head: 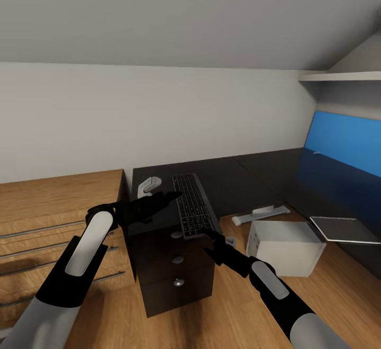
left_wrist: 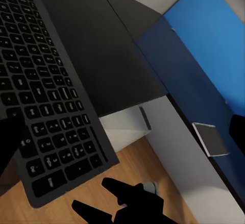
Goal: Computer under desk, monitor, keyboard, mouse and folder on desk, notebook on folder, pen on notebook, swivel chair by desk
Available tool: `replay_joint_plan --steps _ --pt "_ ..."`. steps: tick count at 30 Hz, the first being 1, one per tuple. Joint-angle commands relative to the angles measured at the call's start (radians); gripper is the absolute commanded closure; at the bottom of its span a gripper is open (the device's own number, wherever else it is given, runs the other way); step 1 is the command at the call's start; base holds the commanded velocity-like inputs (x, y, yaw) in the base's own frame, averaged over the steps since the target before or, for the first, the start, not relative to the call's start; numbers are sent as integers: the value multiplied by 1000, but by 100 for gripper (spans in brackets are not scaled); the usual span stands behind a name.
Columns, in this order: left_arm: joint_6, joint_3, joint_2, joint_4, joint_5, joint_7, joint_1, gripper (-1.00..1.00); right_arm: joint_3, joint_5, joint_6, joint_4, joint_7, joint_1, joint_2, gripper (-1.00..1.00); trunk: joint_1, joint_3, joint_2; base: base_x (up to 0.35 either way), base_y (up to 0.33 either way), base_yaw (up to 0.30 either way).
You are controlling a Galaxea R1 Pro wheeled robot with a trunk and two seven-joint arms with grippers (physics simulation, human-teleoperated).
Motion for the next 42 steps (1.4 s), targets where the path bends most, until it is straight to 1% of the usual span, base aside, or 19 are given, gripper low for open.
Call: replay_joint_plan --steps 1,7,13,20,24,30,42 --pt "1 -1 1 -1 11 10 -1 -100 3 -4 1 0 2 -1 -1 -100 0 -1 -1 -25 0 0" --pt "1 -1 0 -1 11 10 -1 -100 3 -3 -1 0 2 -1 -1 -100 0 -1 -1 -216 0 0" --pt "3 -2 0 -1 12 8 -1 -100 3 0 -8 2 1 -1 -1 -100 0 -1 -1 -43 0 0" --pt "1 -4 0 -1 10 9 -1 -100 3 0 -13 4 1 -1 -2 -100 -27 21 48 -5 0 0" --pt "1 -5 0 -1 9 10 -1 -100 3 0 -46 15 1 -1 -2 -100 -42 33 76 0 0 0" --pt "1 -6 0 -1 9 10 -1 -100 3 1 -65 21 0 -1 -2 -100 -65 52 118 0 0 0" --pt "8 -6 -2 -1 10 13 -1 -100 3 1 -71 30 -1 -1 -2 -100 -111 90 202 -13 0 0"
